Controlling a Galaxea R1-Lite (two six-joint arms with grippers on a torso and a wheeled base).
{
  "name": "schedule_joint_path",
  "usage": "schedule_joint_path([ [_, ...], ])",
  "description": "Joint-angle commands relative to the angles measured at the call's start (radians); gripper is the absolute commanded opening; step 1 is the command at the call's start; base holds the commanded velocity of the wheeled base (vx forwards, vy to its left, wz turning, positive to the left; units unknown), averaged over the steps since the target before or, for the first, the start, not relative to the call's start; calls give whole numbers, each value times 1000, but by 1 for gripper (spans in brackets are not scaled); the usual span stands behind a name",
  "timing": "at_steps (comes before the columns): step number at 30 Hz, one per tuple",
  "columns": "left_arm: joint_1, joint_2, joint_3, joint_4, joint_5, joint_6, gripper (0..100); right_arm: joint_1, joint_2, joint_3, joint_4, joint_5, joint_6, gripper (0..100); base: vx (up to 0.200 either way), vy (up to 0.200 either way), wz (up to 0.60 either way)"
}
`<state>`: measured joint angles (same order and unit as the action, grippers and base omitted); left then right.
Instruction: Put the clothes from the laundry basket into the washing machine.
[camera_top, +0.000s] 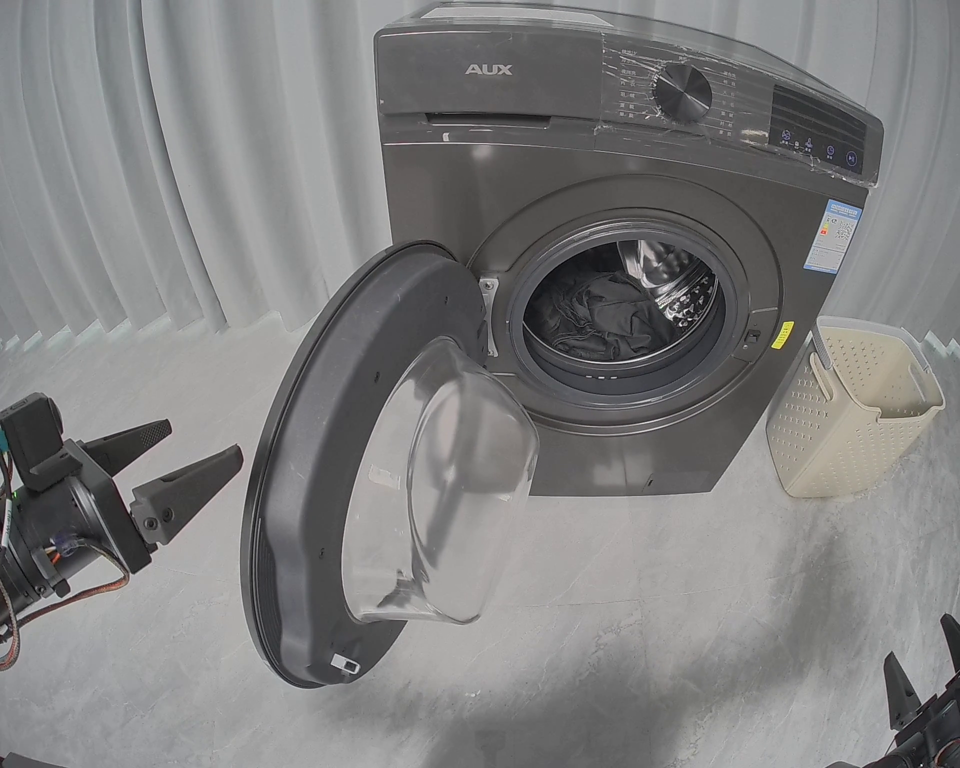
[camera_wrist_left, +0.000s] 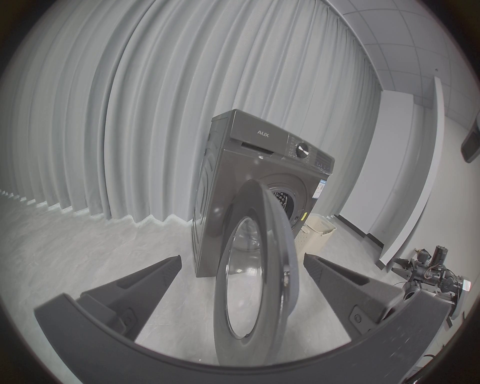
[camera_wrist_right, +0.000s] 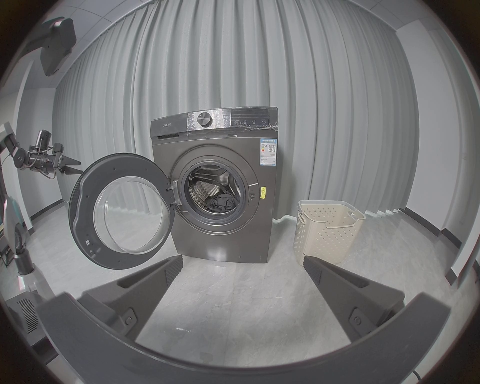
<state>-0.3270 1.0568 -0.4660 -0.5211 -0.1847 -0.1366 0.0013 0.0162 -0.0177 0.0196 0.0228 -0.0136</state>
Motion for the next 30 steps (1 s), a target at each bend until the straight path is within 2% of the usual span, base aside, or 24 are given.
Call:
schedule_joint_path([
  [1,16,42,1,-2,4,3,100,0,-13,10,0,0,0,100,0,0,0],
  [7,17,91,10,-7,2,18,100,0,-13,10,0,0,0,100,0,0,0],
  [8,17,118,18,-16,2,37,100,0,-13,10,0,0,0,100,0,0,0],
  [9,17,121,17,-17,2,38,100,0,-13,10,0,0,-2,100,0,0,0],
  [10,13,140,17,-27,2,57,100,0,-13,10,0,0,0,100,0,0,0],
  [11,11,146,17,-31,1,61,100,0,-13,10,0,0,0,100,0,0,0],
  [15,-1,169,13,-56,-2,64,100,0,-13,10,0,0,0,100,0,0,0],
  [19,-37,173,10,-70,-4,54,100,0,-13,10,0,0,-2,100,0,0,0],
  [30,-181,178,-13,-76,-9,51,100,0,-13,10,0,0,0,100,0,0,0],
])
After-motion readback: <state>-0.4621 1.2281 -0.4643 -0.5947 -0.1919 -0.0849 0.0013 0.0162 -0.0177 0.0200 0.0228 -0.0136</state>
